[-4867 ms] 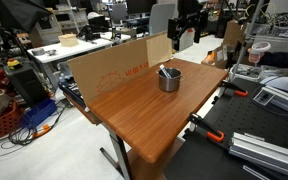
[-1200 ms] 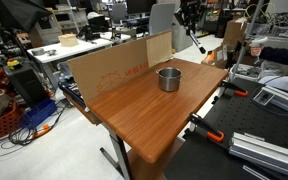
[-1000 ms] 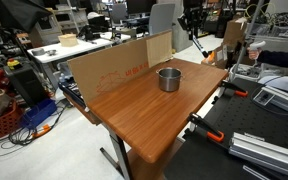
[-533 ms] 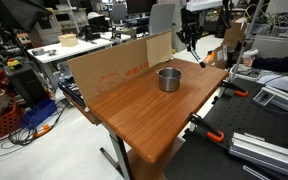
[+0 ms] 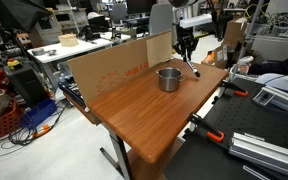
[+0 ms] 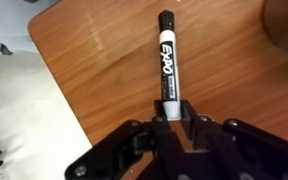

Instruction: Put the marker on the desk

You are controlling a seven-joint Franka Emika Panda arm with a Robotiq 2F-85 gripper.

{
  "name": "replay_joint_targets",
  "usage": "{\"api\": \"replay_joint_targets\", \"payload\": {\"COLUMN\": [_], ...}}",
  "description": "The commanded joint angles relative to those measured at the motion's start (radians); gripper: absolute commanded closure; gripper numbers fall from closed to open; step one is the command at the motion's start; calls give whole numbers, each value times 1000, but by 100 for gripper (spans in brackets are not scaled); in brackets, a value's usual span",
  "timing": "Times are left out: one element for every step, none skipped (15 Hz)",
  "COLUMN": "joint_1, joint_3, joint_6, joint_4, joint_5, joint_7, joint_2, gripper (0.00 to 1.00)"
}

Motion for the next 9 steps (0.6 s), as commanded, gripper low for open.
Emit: {"api": "replay_joint_targets", "payload": {"joint_1": [-5, -4, -3, -2, 1, 5, 9, 12, 14], "joint_3": [8, 11, 10, 12, 10, 7, 4, 2, 2], "joint_6": [-17, -18, -17, -24, -36, -46, -53, -57, -60], "joint_4": [70, 83, 93, 107, 122, 133, 143, 151, 159], "joint_5": [33, 38, 40, 47, 50, 47, 42, 40, 41], "joint_7": [-9, -6, 0, 5, 15, 20, 26, 33, 40], "joint_2": [72, 88, 100, 112, 124, 132, 140, 146, 153], "gripper": [95, 95, 95, 95, 95, 53, 53, 45, 39]}}
